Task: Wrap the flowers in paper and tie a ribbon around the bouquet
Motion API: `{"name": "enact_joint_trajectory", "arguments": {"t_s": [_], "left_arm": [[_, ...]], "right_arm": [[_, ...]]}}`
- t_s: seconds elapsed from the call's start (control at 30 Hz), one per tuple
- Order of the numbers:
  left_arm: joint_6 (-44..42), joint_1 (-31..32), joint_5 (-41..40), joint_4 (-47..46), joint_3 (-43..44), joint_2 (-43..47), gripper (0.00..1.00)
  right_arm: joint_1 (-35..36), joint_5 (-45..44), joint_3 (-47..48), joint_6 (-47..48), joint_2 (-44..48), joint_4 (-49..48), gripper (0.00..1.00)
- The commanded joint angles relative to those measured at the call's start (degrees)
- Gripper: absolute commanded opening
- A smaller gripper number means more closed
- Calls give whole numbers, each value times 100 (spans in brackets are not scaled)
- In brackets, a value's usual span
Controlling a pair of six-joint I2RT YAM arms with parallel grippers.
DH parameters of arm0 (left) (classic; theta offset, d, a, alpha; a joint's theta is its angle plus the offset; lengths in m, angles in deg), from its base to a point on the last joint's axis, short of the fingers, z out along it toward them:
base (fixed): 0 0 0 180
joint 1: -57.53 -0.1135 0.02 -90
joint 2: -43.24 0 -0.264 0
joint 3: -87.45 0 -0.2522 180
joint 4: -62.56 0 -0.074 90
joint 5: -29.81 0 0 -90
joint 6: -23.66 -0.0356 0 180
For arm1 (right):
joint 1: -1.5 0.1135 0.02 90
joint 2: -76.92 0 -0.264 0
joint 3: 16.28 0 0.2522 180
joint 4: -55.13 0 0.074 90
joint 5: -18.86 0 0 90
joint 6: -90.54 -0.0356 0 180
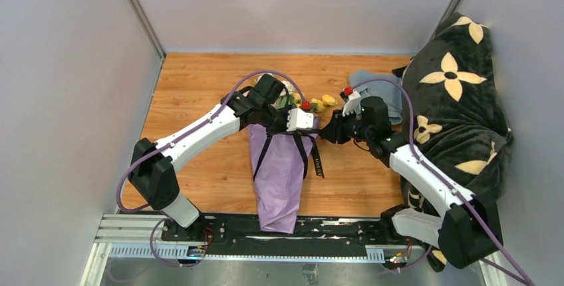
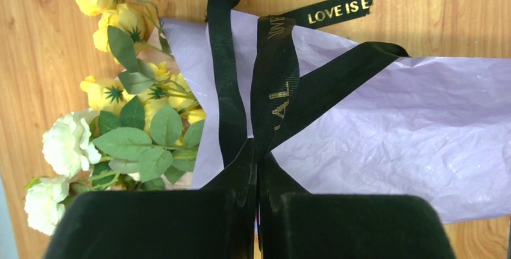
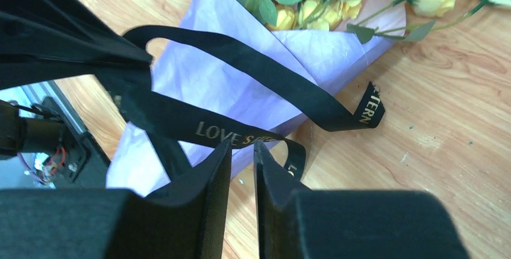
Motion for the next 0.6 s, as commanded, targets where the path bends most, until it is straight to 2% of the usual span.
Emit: {"name": "enact_joint_trajectory", "arguments": {"t_s": [0.0, 0.1, 0.17, 0.2, 0.3, 0.43, 0.57], "left_arm": [[211, 1, 341, -190, -76, 115, 0], [290, 1, 294, -275, -92, 135, 0], [294, 1, 315, -303, -108, 141, 0], [300, 1, 319, -304, -109, 138, 0], [324, 1, 364, -310, -94, 96, 0], [386, 1, 408, -304, -98, 21, 0], [354, 1, 371, -256, -93, 15, 0]], "right_arm": [[57, 275, -18, 337, -503, 144, 27], [70, -1, -255, 80, -726, 129, 30], [132, -283, -629, -135, -775, -42, 38], [225, -392, -801, -195, -806, -250, 45], [560, -709, -1067, -161, -984, -737, 55], [602, -780, -1496, -2, -1070, -2062, 58], [602, -860, -1710, 294, -1253, -2960, 58]]}}
